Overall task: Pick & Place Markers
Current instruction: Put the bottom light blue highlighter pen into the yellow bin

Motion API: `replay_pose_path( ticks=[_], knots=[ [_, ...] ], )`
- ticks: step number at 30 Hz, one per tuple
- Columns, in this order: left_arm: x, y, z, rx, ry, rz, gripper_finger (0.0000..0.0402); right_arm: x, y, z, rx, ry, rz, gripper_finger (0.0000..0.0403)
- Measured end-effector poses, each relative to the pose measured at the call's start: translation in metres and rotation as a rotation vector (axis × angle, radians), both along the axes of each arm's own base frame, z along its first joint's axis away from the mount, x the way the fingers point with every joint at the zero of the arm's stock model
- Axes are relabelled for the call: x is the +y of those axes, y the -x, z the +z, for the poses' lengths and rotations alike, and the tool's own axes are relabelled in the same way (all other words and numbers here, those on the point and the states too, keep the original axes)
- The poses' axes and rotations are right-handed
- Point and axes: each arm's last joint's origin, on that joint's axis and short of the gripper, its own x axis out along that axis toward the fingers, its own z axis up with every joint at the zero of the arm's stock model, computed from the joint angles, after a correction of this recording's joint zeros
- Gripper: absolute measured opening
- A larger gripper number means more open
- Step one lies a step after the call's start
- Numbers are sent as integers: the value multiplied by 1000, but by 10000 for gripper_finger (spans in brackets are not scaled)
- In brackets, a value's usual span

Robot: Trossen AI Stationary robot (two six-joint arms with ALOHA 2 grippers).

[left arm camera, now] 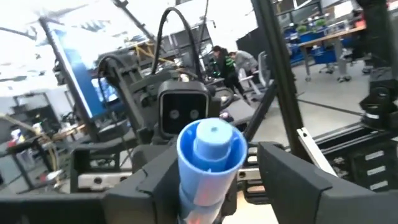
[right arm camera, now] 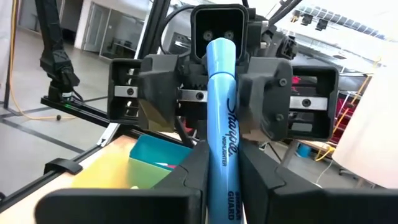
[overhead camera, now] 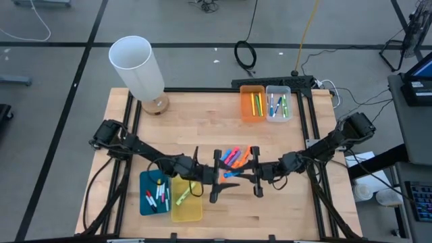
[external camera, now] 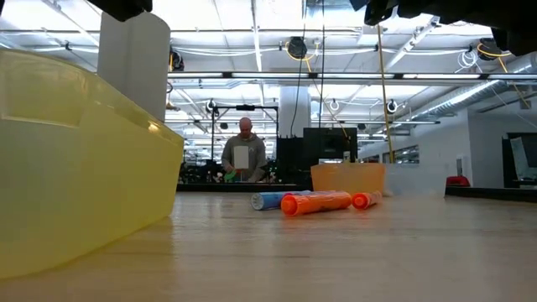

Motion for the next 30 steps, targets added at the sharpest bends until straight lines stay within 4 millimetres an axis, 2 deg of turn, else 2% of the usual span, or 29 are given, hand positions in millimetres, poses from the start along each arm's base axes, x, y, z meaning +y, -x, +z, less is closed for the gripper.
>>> replay_pose_path(
  ticks=[8,14,16,20,24,30],
  knots=[
    [6,-3,-2,18,9,-12,158,0,0,-2,17,-2,0,46],
    [1,-1,-2,11,-27,-33,77,1,0,-3,31,3,14,46],
    [-1,0,-2,6,-58,-8,54,0,0,-3,30,-9,6,57],
    [-5,2,-1,13,-58,64,54,0,-1,-4,44,-47,4,107],
    [-9,12,11,49,-56,144,54,-2,-1,-5,73,-99,-1,148],
    [-18,39,35,174,-38,307,55,-11,3,-9,209,-164,-148,168]
  ],
)
